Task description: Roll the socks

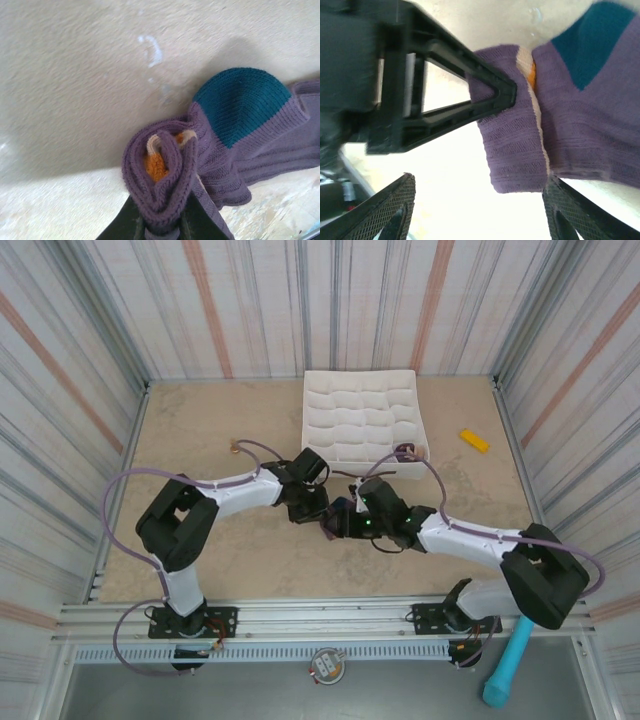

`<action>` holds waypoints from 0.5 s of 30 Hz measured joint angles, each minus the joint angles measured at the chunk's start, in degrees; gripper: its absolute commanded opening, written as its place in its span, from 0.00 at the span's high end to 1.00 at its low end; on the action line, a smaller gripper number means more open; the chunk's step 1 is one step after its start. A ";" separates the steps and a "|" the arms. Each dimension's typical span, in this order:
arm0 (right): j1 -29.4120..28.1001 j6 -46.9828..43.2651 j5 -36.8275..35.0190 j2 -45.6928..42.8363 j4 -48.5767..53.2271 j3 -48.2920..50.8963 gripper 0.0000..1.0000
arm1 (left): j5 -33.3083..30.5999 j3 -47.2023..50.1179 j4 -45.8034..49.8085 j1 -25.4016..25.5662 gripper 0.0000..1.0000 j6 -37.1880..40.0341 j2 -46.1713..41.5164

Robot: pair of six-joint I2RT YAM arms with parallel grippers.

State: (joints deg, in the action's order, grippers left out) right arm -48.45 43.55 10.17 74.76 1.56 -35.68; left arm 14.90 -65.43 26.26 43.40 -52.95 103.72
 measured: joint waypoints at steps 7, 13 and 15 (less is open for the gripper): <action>-16.09 -7.26 -23.41 2.89 8.09 -4.09 0.34 | 0.79 -1.03 5.68 -0.31 1.00 -0.87 0.00; -24.15 -12.57 -37.66 12.70 8.85 -7.63 0.37 | 3.34 -0.98 5.90 -1.49 1.00 -1.49 0.00; -24.81 -13.49 -40.50 15.39 8.79 -9.18 0.39 | 3.69 -0.98 5.90 -1.73 1.00 -1.55 0.00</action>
State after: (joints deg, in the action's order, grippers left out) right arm -73.25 30.06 -30.33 90.15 10.35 -44.86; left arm 18.59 -66.41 32.16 41.67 -54.50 103.72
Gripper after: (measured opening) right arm 0.625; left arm 0.139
